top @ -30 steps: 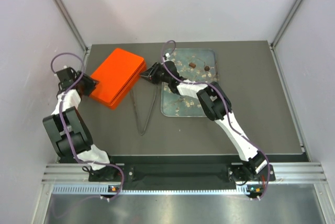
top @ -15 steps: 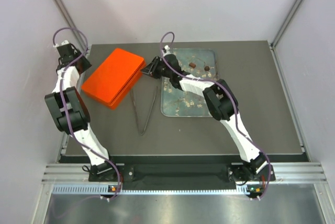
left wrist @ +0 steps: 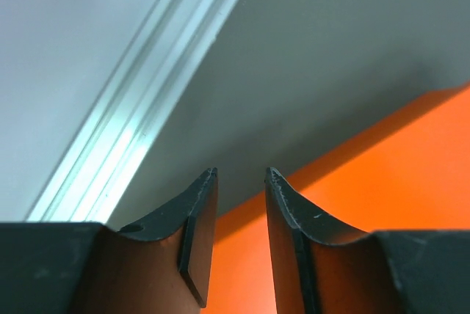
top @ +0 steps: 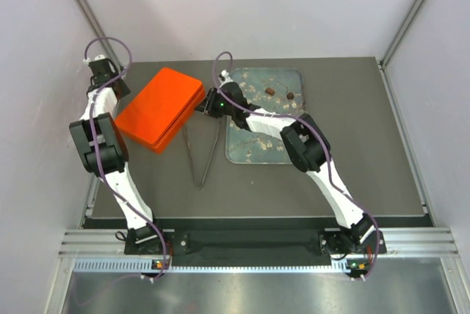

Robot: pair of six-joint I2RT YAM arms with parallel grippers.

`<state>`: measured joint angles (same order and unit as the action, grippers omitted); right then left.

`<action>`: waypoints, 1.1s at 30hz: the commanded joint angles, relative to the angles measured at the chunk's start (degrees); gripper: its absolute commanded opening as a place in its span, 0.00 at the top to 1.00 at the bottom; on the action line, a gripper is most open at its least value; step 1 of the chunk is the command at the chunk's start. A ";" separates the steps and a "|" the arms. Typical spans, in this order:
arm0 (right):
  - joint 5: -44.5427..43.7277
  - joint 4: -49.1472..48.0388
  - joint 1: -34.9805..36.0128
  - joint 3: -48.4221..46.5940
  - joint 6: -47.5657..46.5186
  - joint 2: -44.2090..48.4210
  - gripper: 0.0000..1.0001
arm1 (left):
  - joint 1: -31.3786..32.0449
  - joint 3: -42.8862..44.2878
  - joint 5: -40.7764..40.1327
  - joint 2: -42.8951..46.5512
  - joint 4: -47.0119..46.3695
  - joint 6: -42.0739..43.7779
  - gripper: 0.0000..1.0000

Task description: Pack the chocolate

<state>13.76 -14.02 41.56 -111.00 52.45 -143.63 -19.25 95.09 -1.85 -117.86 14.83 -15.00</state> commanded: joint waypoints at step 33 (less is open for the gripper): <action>-2.25 -2.33 4.23 -17.20 4.59 -12.98 0.76 | 3.25 -3.85 3.87 -3.69 -6.04 1.21 0.70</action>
<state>10.31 -11.03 44.47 -122.17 53.15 -152.73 -17.04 94.39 -1.87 -124.70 8.69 -14.00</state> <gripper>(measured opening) 0.243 0.297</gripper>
